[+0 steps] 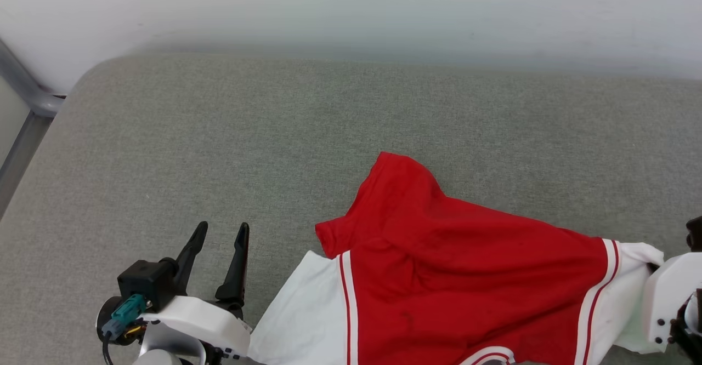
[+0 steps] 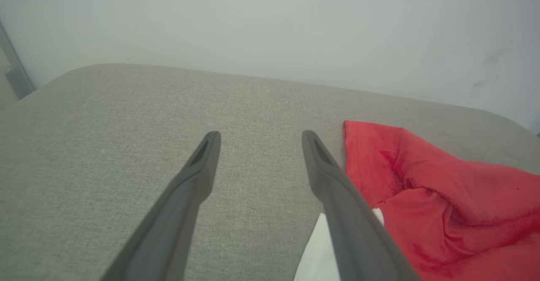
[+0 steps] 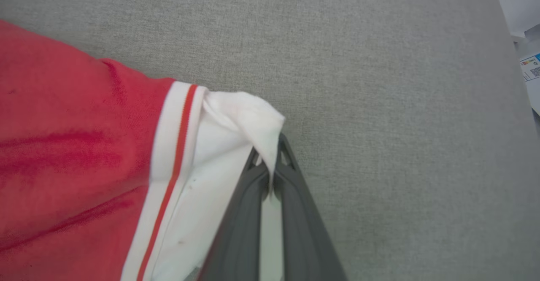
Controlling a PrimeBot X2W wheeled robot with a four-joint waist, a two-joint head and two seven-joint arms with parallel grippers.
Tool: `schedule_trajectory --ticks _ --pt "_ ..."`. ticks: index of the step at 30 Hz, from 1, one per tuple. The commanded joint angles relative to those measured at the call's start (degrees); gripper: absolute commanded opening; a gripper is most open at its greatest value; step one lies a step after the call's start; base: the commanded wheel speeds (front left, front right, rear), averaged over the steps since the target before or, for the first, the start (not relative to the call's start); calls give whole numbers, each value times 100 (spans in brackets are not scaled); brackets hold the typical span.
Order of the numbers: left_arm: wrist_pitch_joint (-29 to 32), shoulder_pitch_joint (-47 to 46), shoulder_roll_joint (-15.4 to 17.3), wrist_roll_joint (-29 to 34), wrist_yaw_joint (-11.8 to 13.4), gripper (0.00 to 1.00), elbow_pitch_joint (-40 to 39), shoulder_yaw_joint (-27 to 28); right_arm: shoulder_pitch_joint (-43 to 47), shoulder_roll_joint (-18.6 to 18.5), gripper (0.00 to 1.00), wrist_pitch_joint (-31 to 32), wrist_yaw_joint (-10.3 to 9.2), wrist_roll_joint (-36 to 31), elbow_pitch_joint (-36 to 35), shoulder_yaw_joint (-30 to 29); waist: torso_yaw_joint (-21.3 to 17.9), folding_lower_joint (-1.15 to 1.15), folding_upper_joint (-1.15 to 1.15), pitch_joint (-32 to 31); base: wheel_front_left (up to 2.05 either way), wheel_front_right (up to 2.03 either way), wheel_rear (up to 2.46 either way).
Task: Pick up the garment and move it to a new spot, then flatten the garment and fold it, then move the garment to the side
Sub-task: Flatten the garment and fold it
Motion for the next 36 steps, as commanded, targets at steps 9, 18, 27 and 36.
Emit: schedule_trajectory --ticks 9,18,27,36 --pt "-19 95 -64 -63 -124 100 353 -22 -62 577 100 -1591 -5 -193 382 -422 49 0 0 -94 0 0 0" --pt "48 279 43 -92 -69 100 491 -3 282 1002 100 -3520 -5 -399 76 -307 -72 0 0 -465 0 0 0" --pt "524 363 247 -218 -48 100 425 -46 718 1124 100 -4045 -5 -383 -617 442 -229 0 0 -721 0 0 0" --pt "2425 162 672 -793 -485 100 435 -470 1277 1145 100 -3892 -5 39 -1084 986 -412 0 0 -672 0 0 0"
